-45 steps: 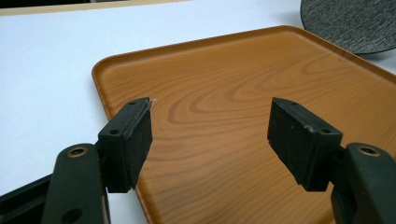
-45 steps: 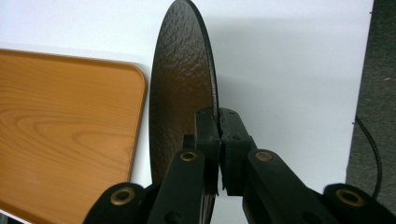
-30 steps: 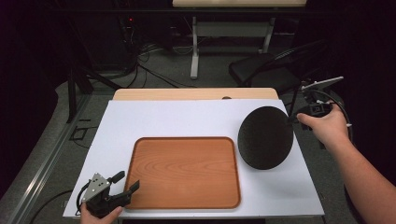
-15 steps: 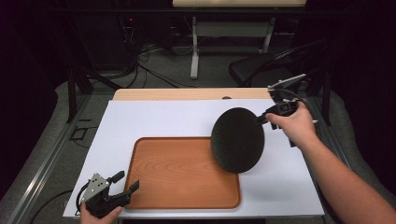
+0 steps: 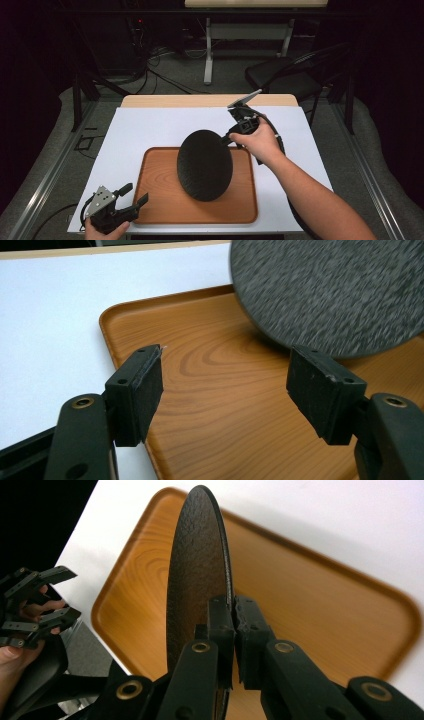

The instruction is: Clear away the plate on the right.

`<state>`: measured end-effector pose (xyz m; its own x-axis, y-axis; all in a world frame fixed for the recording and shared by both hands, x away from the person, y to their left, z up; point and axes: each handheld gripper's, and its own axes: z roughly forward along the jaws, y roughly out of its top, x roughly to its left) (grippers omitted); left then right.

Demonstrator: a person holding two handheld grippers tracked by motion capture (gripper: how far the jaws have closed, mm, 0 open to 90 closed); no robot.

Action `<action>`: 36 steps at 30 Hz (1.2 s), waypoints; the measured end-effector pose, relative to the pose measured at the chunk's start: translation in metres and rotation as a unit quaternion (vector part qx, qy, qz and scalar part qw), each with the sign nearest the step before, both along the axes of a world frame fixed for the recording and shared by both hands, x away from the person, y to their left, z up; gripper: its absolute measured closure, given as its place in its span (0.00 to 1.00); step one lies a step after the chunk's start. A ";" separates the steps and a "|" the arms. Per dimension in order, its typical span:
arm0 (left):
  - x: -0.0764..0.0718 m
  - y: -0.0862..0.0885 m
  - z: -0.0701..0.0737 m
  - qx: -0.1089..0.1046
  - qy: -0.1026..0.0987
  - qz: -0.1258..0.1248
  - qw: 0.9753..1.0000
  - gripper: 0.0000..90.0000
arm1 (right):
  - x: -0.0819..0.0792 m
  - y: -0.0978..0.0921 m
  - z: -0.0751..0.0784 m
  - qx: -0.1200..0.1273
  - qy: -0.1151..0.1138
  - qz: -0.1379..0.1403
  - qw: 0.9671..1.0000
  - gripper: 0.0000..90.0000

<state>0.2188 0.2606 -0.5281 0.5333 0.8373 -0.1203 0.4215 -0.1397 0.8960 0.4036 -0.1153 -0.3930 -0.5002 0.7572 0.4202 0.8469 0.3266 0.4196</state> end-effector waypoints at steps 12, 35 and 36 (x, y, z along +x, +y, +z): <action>0.000 0.000 0.000 -0.001 0.000 -0.002 1.000 0.35 | -0.003 0.018 -0.024 0.011 0.018 0.010 1.000 0.96; 0.000 -0.001 0.000 0.001 0.000 -0.001 1.000 0.35 | -0.003 -0.004 -0.039 0.017 0.027 -0.015 0.999 0.97; 0.000 -0.001 0.000 0.002 0.000 -0.002 1.000 0.35 | -0.003 -0.004 -0.039 0.017 0.027 -0.015 0.999 0.97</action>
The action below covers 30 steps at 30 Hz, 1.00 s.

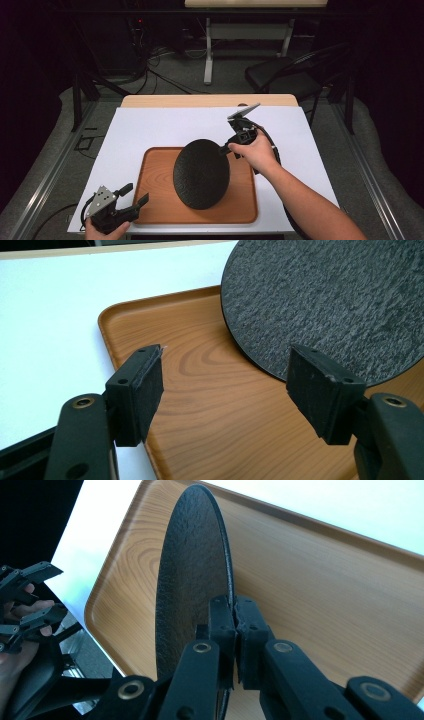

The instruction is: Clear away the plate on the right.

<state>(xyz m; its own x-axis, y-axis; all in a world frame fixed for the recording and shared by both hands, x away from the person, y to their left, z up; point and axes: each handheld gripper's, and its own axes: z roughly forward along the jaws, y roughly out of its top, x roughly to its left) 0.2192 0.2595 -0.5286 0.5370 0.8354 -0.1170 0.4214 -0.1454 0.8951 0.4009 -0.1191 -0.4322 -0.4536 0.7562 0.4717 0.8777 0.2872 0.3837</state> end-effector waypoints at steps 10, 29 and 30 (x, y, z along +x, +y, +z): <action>0.000 0.000 0.000 0.003 0.001 0.001 1.000 0.35 | -0.001 -0.012 -0.013 0.004 0.008 -0.012 1.000 0.96; 0.000 0.000 0.000 0.004 0.001 0.003 1.000 0.35 | -0.005 -0.026 -0.035 -0.015 0.017 -0.019 1.000 0.93; 0.000 0.000 0.000 0.003 0.001 0.002 1.000 0.35 | -0.005 -0.027 -0.036 -0.011 0.015 -0.019 1.000 0.93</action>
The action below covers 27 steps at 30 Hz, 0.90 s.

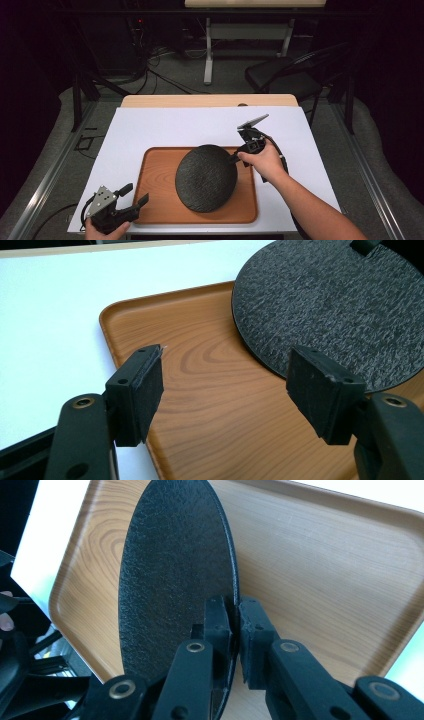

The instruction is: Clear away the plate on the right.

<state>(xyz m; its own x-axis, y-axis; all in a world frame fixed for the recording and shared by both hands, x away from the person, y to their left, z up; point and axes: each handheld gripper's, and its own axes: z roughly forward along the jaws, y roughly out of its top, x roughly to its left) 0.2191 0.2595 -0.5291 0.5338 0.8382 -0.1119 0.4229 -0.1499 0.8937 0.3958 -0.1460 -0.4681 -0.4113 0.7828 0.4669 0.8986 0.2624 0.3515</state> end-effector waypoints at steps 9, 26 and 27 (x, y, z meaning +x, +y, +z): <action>0.000 0.000 0.000 0.001 0.000 0.001 1.000 0.34 | -0.001 -0.002 -0.004 -0.003 -0.007 -0.001 1.000 0.92; 0.000 0.000 0.000 0.003 0.000 -0.002 1.000 0.35 | 0.002 -0.019 -0.033 0.020 0.017 -0.027 0.999 0.89; 0.000 0.000 0.000 0.003 0.000 -0.002 1.000 0.34 | 0.001 -0.020 -0.035 0.021 0.020 -0.032 0.999 0.89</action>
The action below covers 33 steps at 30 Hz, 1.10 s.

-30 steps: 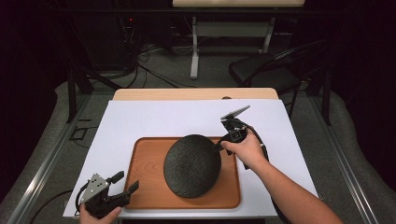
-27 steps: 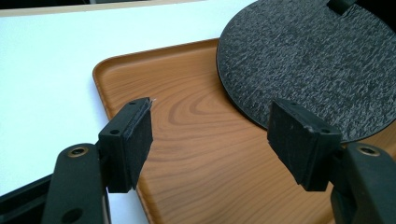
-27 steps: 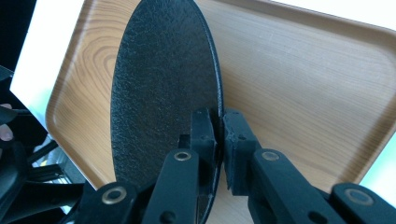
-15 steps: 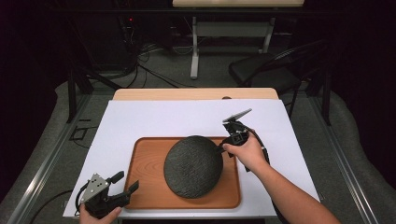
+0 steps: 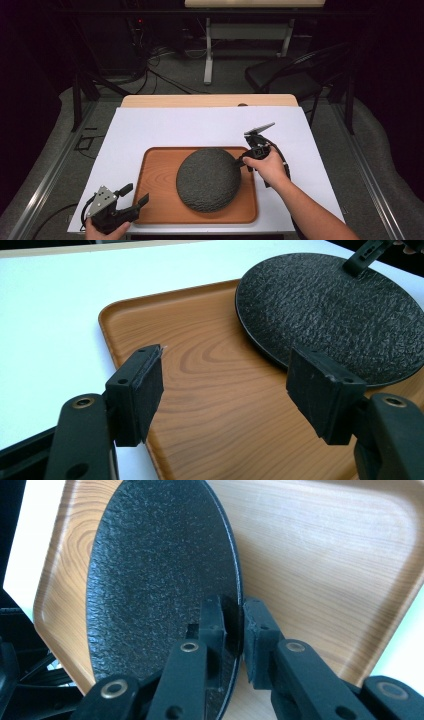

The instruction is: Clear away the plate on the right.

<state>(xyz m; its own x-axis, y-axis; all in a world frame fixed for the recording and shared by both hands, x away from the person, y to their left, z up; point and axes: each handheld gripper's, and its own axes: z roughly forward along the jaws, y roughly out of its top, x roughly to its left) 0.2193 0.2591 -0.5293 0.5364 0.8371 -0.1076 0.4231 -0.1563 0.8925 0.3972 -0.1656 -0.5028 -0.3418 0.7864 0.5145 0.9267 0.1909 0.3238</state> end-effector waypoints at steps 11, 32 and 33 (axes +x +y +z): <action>0.000 0.000 0.000 0.000 0.000 -0.001 1.000 0.35 | 0.000 -0.005 -0.014 -0.003 0.012 -0.007 1.000 0.87; 0.000 0.000 0.000 0.000 0.000 -0.001 1.000 0.34 | -0.007 0.005 -0.020 -0.054 -0.015 0.015 0.998 0.69; 0.000 0.000 0.000 0.000 0.000 -0.001 1.000 0.34 | -0.008 0.005 -0.020 -0.054 -0.014 0.014 0.998 0.69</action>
